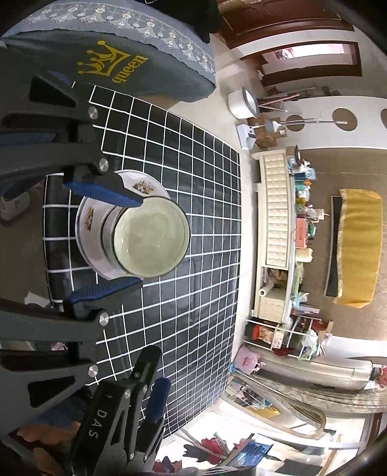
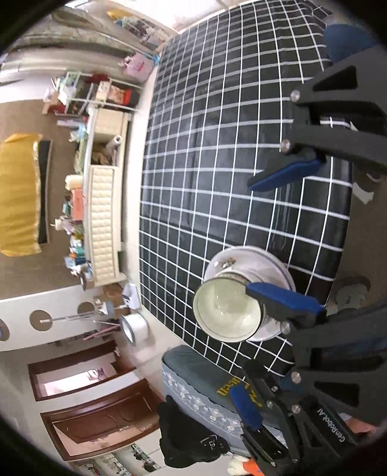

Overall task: Organize plates and bowls
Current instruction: 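Open the left tool to release the bowl rim and withdraw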

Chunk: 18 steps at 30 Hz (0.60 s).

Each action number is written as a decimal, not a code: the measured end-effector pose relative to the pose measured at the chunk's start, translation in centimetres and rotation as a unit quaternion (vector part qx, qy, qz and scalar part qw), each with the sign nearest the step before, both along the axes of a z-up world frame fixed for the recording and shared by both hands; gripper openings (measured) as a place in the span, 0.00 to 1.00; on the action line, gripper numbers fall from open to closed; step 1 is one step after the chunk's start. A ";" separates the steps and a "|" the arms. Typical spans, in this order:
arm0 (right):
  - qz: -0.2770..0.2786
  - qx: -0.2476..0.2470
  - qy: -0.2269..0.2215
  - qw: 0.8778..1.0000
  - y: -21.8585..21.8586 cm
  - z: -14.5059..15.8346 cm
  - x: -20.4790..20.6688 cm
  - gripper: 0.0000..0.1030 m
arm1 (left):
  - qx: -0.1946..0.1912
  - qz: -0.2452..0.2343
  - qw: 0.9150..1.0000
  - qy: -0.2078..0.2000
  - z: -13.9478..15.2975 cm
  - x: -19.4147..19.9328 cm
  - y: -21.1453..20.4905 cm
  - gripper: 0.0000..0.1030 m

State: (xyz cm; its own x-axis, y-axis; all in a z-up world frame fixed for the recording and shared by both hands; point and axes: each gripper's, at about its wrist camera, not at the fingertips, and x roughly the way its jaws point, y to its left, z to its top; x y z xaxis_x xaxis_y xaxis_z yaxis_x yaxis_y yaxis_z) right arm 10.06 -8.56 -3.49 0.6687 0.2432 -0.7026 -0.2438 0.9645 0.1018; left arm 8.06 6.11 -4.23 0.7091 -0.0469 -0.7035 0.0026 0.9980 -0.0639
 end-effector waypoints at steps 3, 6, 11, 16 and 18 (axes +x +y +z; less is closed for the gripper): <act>-0.007 -0.006 -0.018 1.000 -0.7 0.5 -1.4 0.70 | 0.002 -0.007 1.000 -0.016 0.1 -1.1 -0.8 0.45; -0.018 -0.008 -0.034 0.999 -1.6 0.7 -2.8 0.79 | 0.009 -0.011 0.999 -0.031 0.2 -2.1 -1.6 0.50; -0.031 -0.022 -0.050 0.998 -2.6 0.9 -4.5 0.80 | 0.012 -0.022 0.999 -0.046 0.2 -3.4 -2.4 0.64; -0.047 -0.015 -0.066 0.997 -3.5 1.1 -6.7 0.87 | 0.010 -0.035 0.998 -0.055 0.6 -5.2 -3.1 0.70; -0.045 -0.012 -0.074 0.996 -3.7 1.1 -7.5 0.92 | 0.014 -0.035 0.998 -0.058 0.8 -5.8 -3.3 0.75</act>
State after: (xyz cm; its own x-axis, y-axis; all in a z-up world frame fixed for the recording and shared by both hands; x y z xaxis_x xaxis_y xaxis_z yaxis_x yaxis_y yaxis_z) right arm 2.59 -12.23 -2.36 0.7835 0.1618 -0.6000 -0.1672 0.9848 0.0471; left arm 2.24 2.79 -3.44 0.7821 -0.0803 -0.6180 0.0782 0.9965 -0.0305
